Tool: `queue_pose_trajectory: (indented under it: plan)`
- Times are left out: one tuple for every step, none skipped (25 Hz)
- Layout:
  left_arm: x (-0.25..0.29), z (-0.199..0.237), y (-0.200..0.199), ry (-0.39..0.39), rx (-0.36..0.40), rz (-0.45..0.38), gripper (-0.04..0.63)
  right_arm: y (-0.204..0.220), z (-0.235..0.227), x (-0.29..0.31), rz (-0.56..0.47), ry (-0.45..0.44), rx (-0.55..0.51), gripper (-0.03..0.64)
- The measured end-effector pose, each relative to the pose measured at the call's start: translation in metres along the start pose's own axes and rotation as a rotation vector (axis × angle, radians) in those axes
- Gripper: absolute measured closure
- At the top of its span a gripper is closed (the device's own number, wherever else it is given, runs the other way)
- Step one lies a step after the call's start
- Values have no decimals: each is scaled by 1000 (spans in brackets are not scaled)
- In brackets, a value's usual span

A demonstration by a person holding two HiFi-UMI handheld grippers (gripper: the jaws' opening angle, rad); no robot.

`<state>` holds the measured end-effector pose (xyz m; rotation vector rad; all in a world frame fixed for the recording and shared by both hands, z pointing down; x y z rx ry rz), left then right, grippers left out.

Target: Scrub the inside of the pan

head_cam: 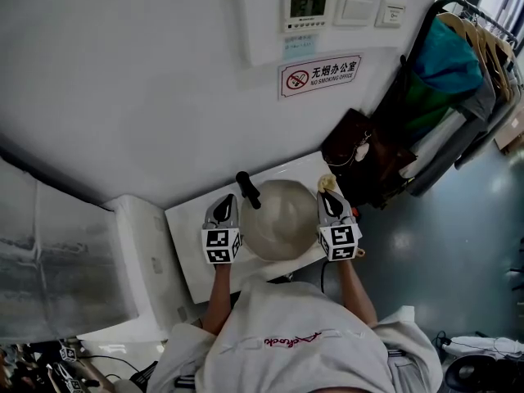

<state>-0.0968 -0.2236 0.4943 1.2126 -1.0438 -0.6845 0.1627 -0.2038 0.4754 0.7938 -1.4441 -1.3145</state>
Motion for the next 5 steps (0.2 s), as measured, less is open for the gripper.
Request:
queue_pose_trajectory:
  plan:
    - [1, -1, 1, 0, -1, 2, 595, 0, 0, 0, 2, -2, -2, 595]
    - [1, -1, 1, 0, -1, 4, 595, 0, 1, 1, 4, -3, -2, 595]
    - [2, -2, 2, 0, -3, 5, 595, 1, 1, 1, 5, -6, -1, 595]
    - [2, -2, 3, -1, -4, 5, 595, 2, 1, 2, 6, -8, 1, 595]
    - [3, -2, 4, -2, -5, 5, 595, 3, 2, 3, 8, -10, 2, 595]
Point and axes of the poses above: the fingertips, and each gripper's own axes: x forward along the fingers, z to its left, y out of its underside, the point moved 2 cm from there along -x, backward along the fingers
